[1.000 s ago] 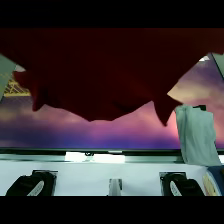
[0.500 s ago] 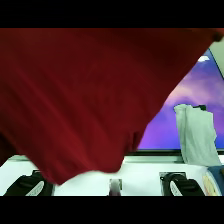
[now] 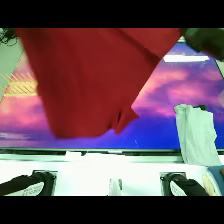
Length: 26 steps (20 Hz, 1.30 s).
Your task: Fold the shirts.
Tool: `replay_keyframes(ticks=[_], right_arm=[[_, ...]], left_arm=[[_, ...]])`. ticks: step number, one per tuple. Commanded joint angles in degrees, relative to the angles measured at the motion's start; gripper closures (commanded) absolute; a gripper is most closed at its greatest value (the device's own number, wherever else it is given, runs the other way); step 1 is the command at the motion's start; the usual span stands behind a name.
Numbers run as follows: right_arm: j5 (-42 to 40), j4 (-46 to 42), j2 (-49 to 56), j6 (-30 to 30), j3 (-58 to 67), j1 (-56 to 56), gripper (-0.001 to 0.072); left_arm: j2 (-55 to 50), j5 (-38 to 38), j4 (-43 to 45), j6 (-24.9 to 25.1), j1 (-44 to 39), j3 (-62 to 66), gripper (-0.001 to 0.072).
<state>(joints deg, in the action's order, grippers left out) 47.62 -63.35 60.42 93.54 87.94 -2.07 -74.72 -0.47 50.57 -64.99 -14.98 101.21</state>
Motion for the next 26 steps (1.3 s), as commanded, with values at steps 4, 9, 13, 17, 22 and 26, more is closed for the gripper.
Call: replay_keyframes(ticks=[4,9,13,17,22,26], right_arm=[[13.27,-8.61,10.49,0.57,0.07,0.02,0.0689],[22.23,-9.05,12.61,-0.74,0.02,0.02,0.069],[25.79,-9.29,12.61,-3.85,0.0,0.02,0.0689],[26.77,-9.35,12.61,-4.2,0.02,0.02,0.0689],[26.34,-9.31,12.63,-4.2,0.02,0.02,0.0689],[26.49,-8.68,12.61,-4.17,0.02,0.02,0.0689]], left_arm=[[-17.99,-41.48,0.04,-4.42,-0.42,1.6,0.0675],[-22.08,-59.71,0.04,-16.44,1.4,1.6,0.0016],[-21.49,-84.08,0.55,-20.04,4.17,0.74,0.0234],[-12.76,-79.95,0.57,-19.76,2.43,-17.2,0.0313],[-6.69,-58.8,-5.88,-27.23,-3.08,-44.09,-0.0013],[-10.23,-46.58,-14.53,-27.26,-9.66,-48.3,-0.0013]])
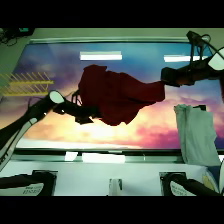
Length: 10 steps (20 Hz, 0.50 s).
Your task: Fold the shirts.
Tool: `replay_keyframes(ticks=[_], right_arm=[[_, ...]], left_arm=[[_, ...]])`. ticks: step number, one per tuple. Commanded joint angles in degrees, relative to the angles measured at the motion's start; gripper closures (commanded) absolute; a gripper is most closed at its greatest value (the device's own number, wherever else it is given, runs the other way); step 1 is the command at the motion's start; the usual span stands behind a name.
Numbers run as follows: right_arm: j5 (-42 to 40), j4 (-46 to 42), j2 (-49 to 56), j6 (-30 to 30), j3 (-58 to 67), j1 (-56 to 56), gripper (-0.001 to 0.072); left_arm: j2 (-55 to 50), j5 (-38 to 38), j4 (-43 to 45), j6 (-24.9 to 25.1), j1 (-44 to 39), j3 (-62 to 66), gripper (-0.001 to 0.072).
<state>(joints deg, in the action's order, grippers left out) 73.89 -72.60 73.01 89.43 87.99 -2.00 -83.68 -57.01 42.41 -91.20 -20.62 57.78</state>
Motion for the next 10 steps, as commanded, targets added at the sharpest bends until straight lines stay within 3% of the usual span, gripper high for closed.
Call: replay_keyframes(ticks=[1,7,10], right_arm=[[0.52,1.03,0.02,-0.07,-0.02,-0.04,0.0689],[1.51,4.07,0.02,-0.04,-0.02,-0.04,0.069],[1.51,5.73,0.02,0.0,-0.02,-0.04,0.069]], left_arm=[[-2.71,12.13,-9.14,-1.03,-5.86,-4.87,-0.0013],[-6.78,25.88,-19.19,-1.09,-11.34,-4.85,-0.0013],[-6.8,29.88,-20.2,-2.19,-11.04,-4.85,0.0217]])
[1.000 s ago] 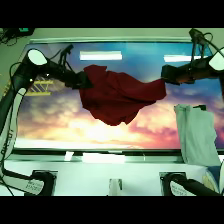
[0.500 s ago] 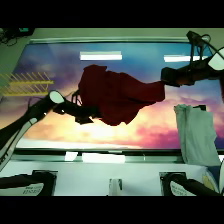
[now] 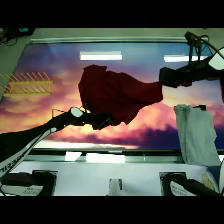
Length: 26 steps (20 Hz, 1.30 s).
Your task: Fold the shirts.
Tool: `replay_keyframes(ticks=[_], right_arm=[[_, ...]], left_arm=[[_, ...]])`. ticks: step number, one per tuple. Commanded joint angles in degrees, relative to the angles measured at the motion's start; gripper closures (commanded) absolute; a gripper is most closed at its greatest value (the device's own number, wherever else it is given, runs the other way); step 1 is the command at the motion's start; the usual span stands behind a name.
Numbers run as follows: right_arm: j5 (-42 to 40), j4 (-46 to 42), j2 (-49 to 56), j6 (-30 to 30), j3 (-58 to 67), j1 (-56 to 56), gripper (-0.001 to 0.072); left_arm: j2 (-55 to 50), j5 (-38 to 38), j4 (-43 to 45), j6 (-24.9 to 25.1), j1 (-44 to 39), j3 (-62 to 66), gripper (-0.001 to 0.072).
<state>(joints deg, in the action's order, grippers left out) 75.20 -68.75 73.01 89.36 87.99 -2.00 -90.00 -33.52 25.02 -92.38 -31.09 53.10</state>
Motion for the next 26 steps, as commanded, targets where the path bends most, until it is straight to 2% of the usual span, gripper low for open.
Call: replay_keyframes(ticks=[1,2,3,6,9,10,14,17,19,20,24,26], right_arm=[[0.2,2.25,0.02,0.26,-0.02,-0.04,0.069],[0.26,2.6,0.0,0.26,-0.02,-0.04,0.069],[0.52,2.82,-0.07,0.26,-0.02,-0.04,0.0689],[-0.44,1.88,-1.64,0.22,-0.02,-0.04,0.0689],[-9.18,-4.0,-6.6,1.03,0.9,0.02,0.0689],[-12.83,-7.15,-8.68,2.73,2.16,0.02,0.0689],[-26.51,-17.88,-18.73,9.68,10.99,0.02,0.0689],[-28.02,-19.76,-25.75,13.16,13.97,0.0,0.0689],[-24.13,-19.5,-28.48,13.14,13.97,0.0,0.0689],[-21.59,-20.0,-29.33,13.14,13.97,0.0,0.0689],[-13.46,-22.12,-31.06,11.56,13.97,0.0,0.0689],[-9.68,-22.99,-31.41,10.93,13.97,0.0,0.0689]], left_arm=[[-0.48,7.1,-2.82,-2.95,-0.24,-0.17,0.0334],[-0.42,7.37,-2.82,-3.96,0.28,-0.13,0.0533],[-0.11,6.36,-2.82,-1.77,1.09,0.28,0.0673],[5.42,2.82,-2.25,14.56,4.57,3.04,0.0677],[18.88,-1.36,-0.31,33.7,11.85,9.31,0.0676],[23.76,-2.86,-0.31,35.71,14.95,12.61,0.0676],[41.09,0.81,0.24,35.78,28.74,30.82,0.0675],[49.27,5.35,0.7,33.48,38.38,40.11,0.0676],[51.65,4.92,0.7,28.89,41.18,41.33,0.0676],[51.98,3.63,0.72,28.2,41.24,41.31,0.0676],[51.95,0.46,2.71,28.24,41.24,41.31,0.0676],[51.56,-0.9,6.47,28.17,41.24,41.27,0.0676]])
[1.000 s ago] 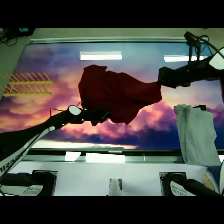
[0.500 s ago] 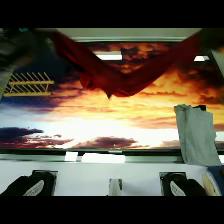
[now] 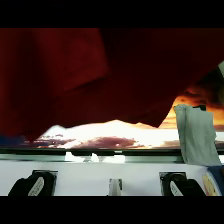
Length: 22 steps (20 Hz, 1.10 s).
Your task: Fold the shirts.
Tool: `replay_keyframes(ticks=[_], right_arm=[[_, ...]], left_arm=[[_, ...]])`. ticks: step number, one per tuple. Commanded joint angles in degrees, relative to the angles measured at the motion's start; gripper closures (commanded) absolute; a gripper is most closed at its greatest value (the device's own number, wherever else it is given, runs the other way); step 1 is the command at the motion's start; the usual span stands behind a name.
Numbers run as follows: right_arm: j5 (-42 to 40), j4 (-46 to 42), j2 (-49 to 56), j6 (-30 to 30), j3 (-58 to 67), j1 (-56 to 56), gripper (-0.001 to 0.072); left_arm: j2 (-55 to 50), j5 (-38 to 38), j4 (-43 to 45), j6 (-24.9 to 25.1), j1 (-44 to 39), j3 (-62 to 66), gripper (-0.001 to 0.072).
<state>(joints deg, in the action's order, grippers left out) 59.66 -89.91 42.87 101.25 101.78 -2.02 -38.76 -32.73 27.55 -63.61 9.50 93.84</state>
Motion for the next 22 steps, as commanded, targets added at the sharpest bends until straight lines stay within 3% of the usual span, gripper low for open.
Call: replay_keyframes(ticks=[1,5,7,11,16,19,22], right_arm=[[8.11,-2.6,-1.03,-0.94,0.13,0.02,0.0689],[23.34,-3.87,6.05,-0.94,-1.31,0.02,0.0689],[25.49,-1.86,12.28,-0.94,-5.27,0.02,0.0689],[6.99,7.61,26.82,2.25,-12.63,-0.02,0.0689],[-17.14,24.76,42.45,7.02,-12.59,-0.02,0.0689],[-19.39,28.94,47.65,9.92,-12.61,-0.02,0.0689],[-14.36,28.7,51.34,9.62,-12.61,-0.02,0.0689]], left_arm=[[0.0,-4.02,7.23,-0.72,0.66,0.37,0.0676],[-4.28,-18.43,25.18,-13.53,0.66,-5.86,0.0675],[-7.74,-21.24,26.21,-15.63,0.57,-13.05,0.0675],[-17.68,-18.4,24.24,-15.76,-2.34,-26.99,0.0673],[-32.65,-8.04,15.21,-15.76,-3.45,-29.14,0.0673],[-38.53,-3.52,10.91,-15.76,-3.48,-29.14,0.0672],[-43.3,-6.03,10.75,-15.76,-3.76,-29.16,0.0672]])
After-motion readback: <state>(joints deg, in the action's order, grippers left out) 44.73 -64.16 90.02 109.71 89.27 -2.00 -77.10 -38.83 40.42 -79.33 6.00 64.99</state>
